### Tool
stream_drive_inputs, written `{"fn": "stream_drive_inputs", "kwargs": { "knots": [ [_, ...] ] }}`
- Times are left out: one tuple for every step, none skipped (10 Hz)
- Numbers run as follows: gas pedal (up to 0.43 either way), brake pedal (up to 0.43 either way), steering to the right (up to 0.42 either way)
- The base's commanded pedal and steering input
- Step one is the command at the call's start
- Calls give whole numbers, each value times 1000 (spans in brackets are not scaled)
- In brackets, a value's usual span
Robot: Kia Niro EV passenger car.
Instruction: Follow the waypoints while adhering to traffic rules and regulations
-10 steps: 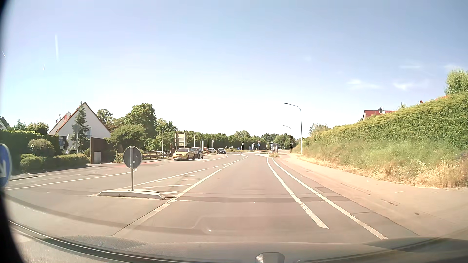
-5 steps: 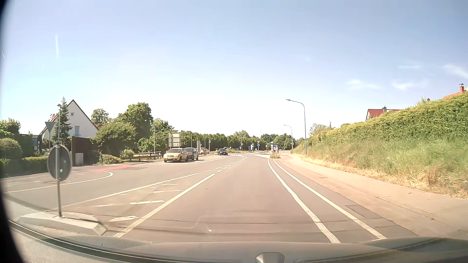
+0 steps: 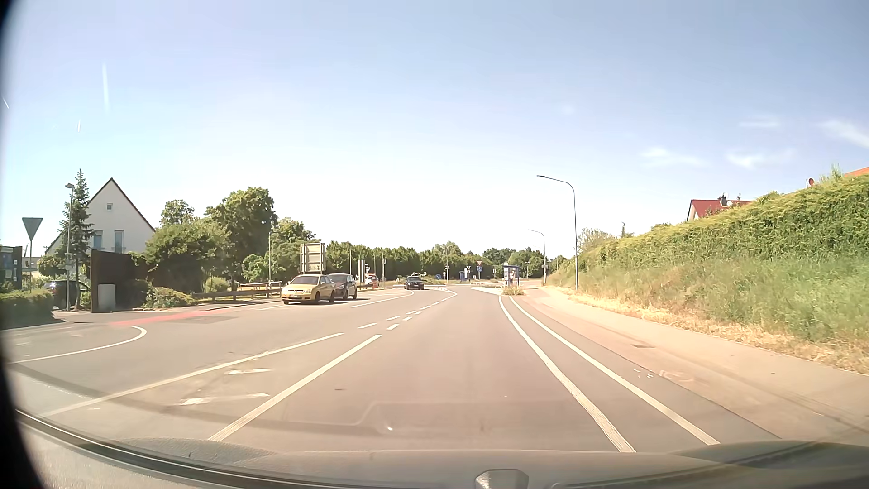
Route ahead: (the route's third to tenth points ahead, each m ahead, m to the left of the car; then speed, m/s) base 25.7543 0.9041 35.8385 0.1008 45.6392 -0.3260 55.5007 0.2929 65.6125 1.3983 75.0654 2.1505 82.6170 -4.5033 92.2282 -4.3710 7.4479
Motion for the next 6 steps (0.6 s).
{"fn": "stream_drive_inputs", "kwargs": {
  "knots": [
    [67,30,3],
    [67,30,3],
    [67,30,3],
    [67,30,3],
    [59,30,3],
    [59,30,3]
  ]
}}
